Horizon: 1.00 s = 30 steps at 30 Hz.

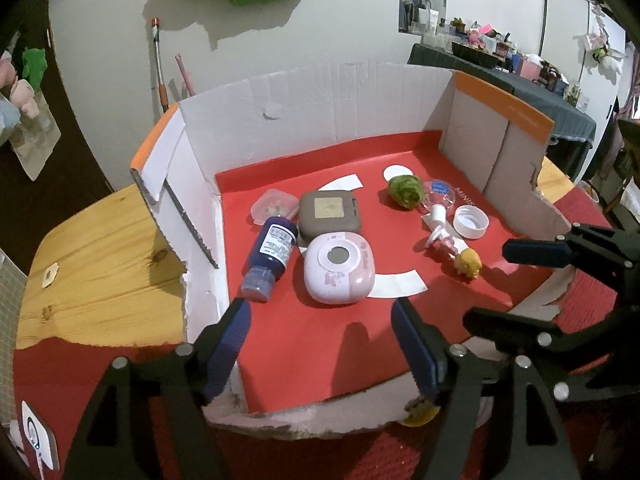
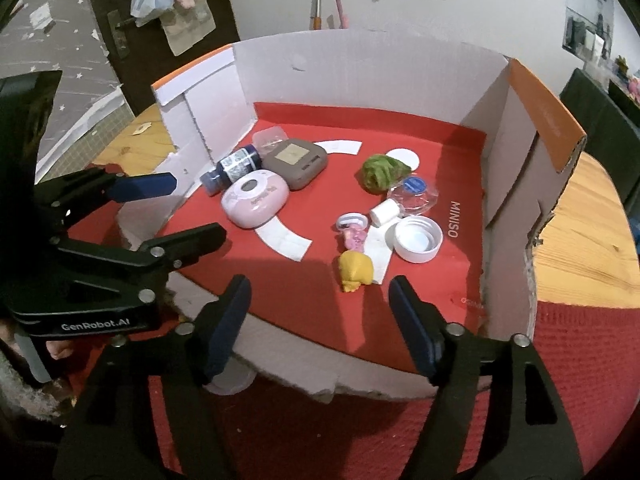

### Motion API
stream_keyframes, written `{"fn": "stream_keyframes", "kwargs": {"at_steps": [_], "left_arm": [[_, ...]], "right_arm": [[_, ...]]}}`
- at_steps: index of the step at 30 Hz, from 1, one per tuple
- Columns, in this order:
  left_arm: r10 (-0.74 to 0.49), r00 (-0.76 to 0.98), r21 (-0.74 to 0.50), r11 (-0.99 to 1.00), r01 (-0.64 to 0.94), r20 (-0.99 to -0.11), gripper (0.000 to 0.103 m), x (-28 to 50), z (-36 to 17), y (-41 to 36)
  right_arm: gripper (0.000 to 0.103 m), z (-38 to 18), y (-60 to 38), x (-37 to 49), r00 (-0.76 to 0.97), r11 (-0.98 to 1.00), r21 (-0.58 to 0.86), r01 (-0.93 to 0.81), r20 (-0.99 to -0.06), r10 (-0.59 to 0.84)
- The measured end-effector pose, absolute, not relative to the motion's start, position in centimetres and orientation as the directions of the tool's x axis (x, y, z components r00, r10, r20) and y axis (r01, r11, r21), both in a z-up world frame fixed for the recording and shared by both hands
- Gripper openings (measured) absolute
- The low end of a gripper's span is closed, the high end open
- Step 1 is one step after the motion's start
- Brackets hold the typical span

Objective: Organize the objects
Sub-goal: 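Open the left tool to release the pink device while the right releases the yellow figure, then withdraw both tools from the box toward the yellow cap and clear lid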

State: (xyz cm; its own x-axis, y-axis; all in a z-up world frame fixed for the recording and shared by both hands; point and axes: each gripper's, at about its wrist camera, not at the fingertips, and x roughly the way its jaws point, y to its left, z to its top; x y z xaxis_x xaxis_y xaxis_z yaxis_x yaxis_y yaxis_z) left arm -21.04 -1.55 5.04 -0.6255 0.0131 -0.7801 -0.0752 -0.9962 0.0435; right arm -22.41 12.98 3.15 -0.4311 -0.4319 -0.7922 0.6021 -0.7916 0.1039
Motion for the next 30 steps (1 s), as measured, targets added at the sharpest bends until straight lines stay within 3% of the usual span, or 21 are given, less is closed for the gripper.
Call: {"fn": "stream_keyframes", "kwargs": {"at_steps": [7,10,14,30], "left_arm": [[-0.002,-0.638,0.054,-0.997,-0.062,-0.77,0.083,-20.2,5.2,-1.8],[-0.004,-0.645,0.05,-0.997,-0.053,-0.764,0.088,-19.8,5.4,-2.0],[-0.01,-0.661,0.051,-0.998,-0.043,-0.751,0.097,-19.0,5.8,-2.0],[-0.018,-0.685,0.057,-0.998,-0.034,-0.728,0.101,-16.7,6.4,-1.8]], "right_arm": [[0.085,3.8,12.8,-21.3,-0.462,-0.79,0.081,0.608,-0.773,-0.435],[0.096,4.3,12.9,-20.7,-0.485,-0.791,0.062,0.609,-0.76,-0.433],[0.096,4.9,13.0,-20.0,-0.501,-0.791,0.054,0.61,-0.747,-0.437],[0.103,6.3,14.4,-17.5,-0.55,-0.808,0.022,0.589,-0.721,-0.421]]}}
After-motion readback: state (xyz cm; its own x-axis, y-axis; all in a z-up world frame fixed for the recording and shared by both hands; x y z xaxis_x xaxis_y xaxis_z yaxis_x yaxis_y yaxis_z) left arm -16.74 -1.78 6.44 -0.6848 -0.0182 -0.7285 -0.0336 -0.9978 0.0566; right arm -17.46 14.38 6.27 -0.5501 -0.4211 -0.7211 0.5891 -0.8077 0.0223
